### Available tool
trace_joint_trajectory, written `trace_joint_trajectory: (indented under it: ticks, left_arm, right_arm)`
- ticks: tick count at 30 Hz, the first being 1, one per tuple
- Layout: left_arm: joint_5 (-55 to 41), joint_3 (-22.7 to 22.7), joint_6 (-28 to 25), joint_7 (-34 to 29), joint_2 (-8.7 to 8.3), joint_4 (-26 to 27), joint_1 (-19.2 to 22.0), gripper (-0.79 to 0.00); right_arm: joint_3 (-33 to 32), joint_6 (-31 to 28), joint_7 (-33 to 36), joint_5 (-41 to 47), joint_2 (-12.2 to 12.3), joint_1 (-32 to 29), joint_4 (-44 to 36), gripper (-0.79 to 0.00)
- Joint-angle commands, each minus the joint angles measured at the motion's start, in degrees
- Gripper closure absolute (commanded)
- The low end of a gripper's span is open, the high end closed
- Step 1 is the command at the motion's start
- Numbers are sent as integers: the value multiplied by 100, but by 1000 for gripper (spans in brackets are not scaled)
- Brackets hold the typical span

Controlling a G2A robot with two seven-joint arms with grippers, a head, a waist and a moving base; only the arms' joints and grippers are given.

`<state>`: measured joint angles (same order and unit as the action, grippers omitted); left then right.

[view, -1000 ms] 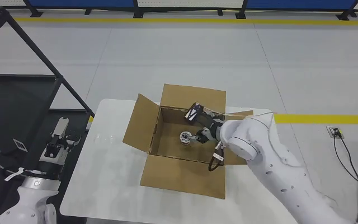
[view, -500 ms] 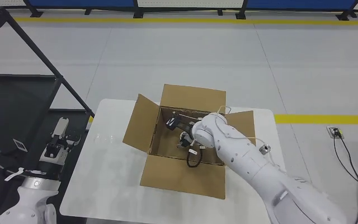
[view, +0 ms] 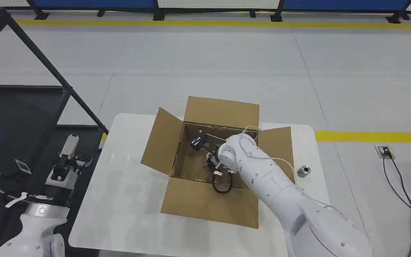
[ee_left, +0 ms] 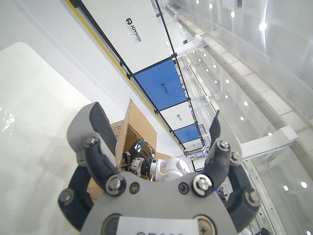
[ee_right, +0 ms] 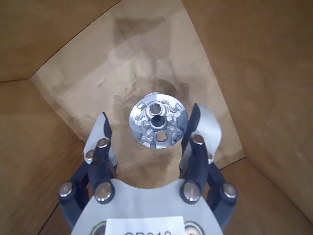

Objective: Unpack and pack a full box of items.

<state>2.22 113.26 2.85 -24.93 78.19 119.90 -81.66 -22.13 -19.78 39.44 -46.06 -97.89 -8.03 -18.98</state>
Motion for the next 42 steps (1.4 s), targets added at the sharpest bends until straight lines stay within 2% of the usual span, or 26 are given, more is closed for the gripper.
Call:
trace_joint_trajectory:
  ticks: [1,5,11,17,24,42]
  left_arm:
    - [0,0,0,0,0,0,0,-785]
    - [0,0,0,0,0,0,0,-785]
    - [0,0,0,0,0,0,0,-785]
    - [0,0,0,0,0,0,0,-785]
    - [0,0,0,0,0,0,0,-785]
    - [0,0,0,0,0,0,0,-785]
  right_arm:
    - [-18,-30,-95,4,-53,33,147,0]
    - [-71,-153,-258,12,-115,146,343,0]
    - [-274,-1016,-686,148,-16,490,543,0]
    - [-444,-1663,-840,148,223,789,600,0]
    - [-685,-2261,-1244,152,646,906,588,0]
    - [-693,-2277,-1264,144,668,904,574,0]
